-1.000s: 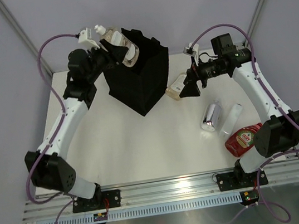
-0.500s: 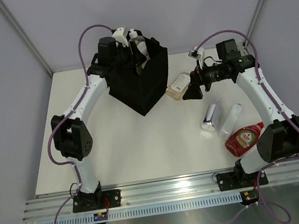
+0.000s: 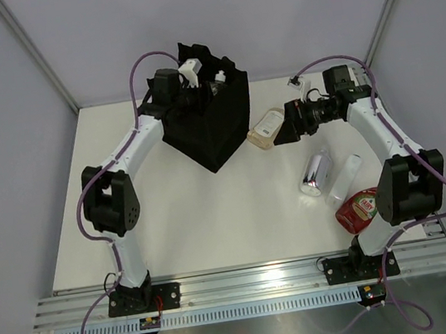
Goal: Place the personal care products into the canvas bag
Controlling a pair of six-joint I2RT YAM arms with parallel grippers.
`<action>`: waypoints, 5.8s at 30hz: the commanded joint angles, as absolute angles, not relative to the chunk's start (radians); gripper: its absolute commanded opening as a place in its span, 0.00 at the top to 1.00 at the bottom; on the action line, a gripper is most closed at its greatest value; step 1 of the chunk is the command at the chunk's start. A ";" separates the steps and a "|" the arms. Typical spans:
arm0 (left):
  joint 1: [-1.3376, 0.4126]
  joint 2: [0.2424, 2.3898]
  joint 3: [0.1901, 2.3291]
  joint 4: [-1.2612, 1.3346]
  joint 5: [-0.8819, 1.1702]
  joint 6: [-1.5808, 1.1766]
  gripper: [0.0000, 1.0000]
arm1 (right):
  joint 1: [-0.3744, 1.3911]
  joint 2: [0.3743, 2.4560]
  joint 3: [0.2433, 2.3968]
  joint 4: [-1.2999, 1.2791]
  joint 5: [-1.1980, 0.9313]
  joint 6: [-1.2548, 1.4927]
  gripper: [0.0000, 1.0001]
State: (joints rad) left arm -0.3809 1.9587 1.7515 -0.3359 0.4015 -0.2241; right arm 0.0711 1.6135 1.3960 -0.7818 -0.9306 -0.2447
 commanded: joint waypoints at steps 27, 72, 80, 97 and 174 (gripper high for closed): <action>-0.316 1.436 1.585 -0.271 0.258 -0.109 0.01 | 0.046 1.657 1.454 -1.407 -0.463 -1.980 0.00; -0.288 0.677 0.601 -0.080 0.172 -0.610 0.01 | 0.216 1.881 1.336 -1.011 -0.319 -1.576 0.88; -0.288 0.667 0.566 -0.055 0.187 -0.627 0.01 | 0.147 1.917 1.566 -1.161 -0.586 -1.204 1.00; -0.287 0.681 0.572 -0.032 0.199 -0.638 0.01 | 0.051 1.755 1.675 -0.952 -1.293 -0.232 1.00; -0.285 0.586 0.580 -0.189 0.138 -0.595 0.01 | 0.601 2.385 2.390 -0.535 -0.620 -0.092 0.22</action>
State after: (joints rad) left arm -0.2886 0.5911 0.5476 -0.1951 0.1532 -0.6201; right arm 0.5900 2.3604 2.3280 -0.5259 -0.5846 0.0360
